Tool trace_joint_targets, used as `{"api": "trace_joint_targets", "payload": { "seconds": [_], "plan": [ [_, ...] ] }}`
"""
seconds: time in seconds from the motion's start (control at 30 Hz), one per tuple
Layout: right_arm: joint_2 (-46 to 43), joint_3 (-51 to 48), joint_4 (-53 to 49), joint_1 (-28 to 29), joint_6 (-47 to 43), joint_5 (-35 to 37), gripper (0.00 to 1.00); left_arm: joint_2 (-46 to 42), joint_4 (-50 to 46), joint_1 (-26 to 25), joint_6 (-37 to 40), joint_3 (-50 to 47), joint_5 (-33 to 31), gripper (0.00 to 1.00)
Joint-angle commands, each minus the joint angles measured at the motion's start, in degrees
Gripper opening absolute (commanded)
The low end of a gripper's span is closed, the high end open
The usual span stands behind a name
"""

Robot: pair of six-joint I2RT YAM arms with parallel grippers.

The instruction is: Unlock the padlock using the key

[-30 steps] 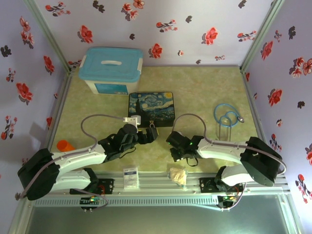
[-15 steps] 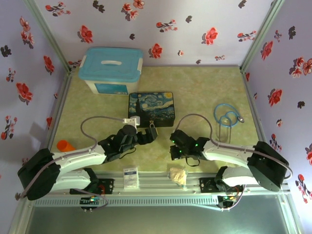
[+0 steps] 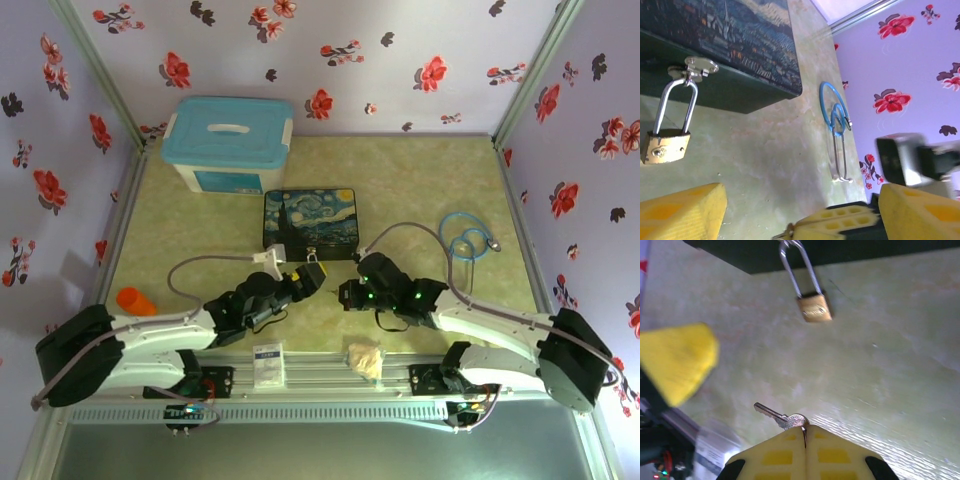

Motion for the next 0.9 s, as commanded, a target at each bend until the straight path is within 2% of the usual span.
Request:
{"api": "trace_joint_targets", "payload": {
  "seconds": [0.0, 0.2, 0.37, 0.5, 0.6, 0.73, 0.87],
  "plan": [
    [-2.4, 1.7, 2.7, -0.5, 2.7, 0.5, 0.0, 2.4, 5.3, -1.2, -0.7, 1.6, 0.6, 0.74],
    [-5.0, 1.3, 1.4, -1.6, 3.3, 1.8, 0.0, 3.2, 6.6, -2.1, 0.2, 2.7, 0.9, 0.56],
    [-6.1, -0.5, 4.6, -2.1, 5.0, 0.8, 0.0, 4.5, 5.8, -2.2, -0.2, 3.4, 1.7, 0.52],
    [-5.6, -0.6, 5.8, -2.1, 5.4, 0.5, 0.0, 5.9, 6.7, -2.2, -0.1, 3.9, 2.3, 0.43],
    [-5.1, -0.6, 6.2, -2.1, 5.3, 0.1, 0.0, 6.7, 6.9, -2.1, 0.2, 4.4, 2.7, 0.29],
    [-5.0, -0.9, 6.3, -2.1, 5.3, 0.0, 0.0, 6.6, 6.7, -1.9, 1.2, 4.4, 2.9, 0.0],
    [-5.3, -2.4, 7.9, -2.1, 5.1, -1.7, 0.0, 6.3, 5.2, -1.1, 2.0, 4.8, 4.4, 0.0]
  ]
}}
